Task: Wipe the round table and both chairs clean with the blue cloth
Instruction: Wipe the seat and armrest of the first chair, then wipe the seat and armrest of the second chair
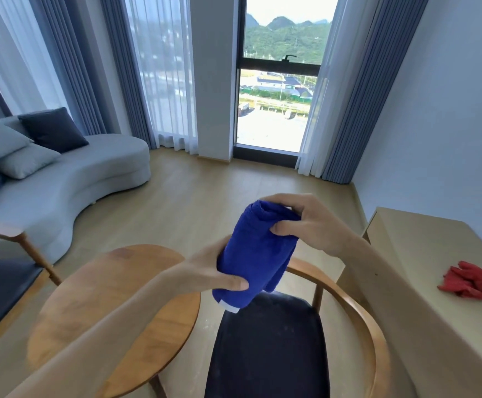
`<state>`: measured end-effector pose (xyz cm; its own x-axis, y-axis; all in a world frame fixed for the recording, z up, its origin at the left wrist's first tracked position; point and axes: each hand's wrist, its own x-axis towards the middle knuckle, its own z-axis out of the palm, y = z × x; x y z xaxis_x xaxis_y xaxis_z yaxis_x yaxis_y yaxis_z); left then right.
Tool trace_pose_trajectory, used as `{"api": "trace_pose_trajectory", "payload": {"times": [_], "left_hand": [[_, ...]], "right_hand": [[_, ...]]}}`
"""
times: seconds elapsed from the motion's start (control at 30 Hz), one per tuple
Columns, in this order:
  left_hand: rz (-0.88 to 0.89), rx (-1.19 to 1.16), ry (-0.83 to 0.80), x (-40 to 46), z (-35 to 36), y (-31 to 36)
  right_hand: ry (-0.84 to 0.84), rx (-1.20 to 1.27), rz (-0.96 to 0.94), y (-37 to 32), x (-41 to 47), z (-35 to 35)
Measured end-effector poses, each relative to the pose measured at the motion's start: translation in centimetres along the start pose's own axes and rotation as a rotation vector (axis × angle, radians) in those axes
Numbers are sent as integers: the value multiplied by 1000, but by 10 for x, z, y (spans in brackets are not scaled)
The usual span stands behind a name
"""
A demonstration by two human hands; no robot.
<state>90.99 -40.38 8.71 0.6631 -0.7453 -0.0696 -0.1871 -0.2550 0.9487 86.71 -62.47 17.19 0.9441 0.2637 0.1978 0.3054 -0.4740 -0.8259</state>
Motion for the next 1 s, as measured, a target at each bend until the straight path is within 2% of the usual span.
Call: {"api": "trace_pose_trajectory", "payload": {"times": [0.13, 0.2, 0.4, 0.5, 0.57, 0.63, 0.7, 0.83, 0.9, 1.0], "left_hand": [[62, 88, 215, 4, 27, -10], [59, 95, 265, 5, 33, -12], [-14, 148, 109, 0, 26, -8], [86, 189, 271, -5, 20, 8], [128, 197, 400, -12, 16, 16], [121, 194, 478, -23, 12, 22], [97, 200, 513, -40, 2, 23], [48, 246, 499, -78, -21, 22], [4, 253, 519, -101, -35, 16], [-44, 293, 585, -140, -59, 3]], "right_hand": [[105, -84, -39, 4, 0, -9], [111, -88, -20, 9, -4, -7], [-26, -172, -13, 16, -8, -6], [-145, -267, -73, 12, -5, 5], [-155, -290, -115, 13, -1, 21], [-102, -221, -108, 16, 2, 36], [-87, -37, -55, 21, 5, 49], [-297, 411, 61, 30, 7, 75], [-391, 440, 35, 25, 12, 100], [-394, 275, -97, 5, 27, 149]]}}
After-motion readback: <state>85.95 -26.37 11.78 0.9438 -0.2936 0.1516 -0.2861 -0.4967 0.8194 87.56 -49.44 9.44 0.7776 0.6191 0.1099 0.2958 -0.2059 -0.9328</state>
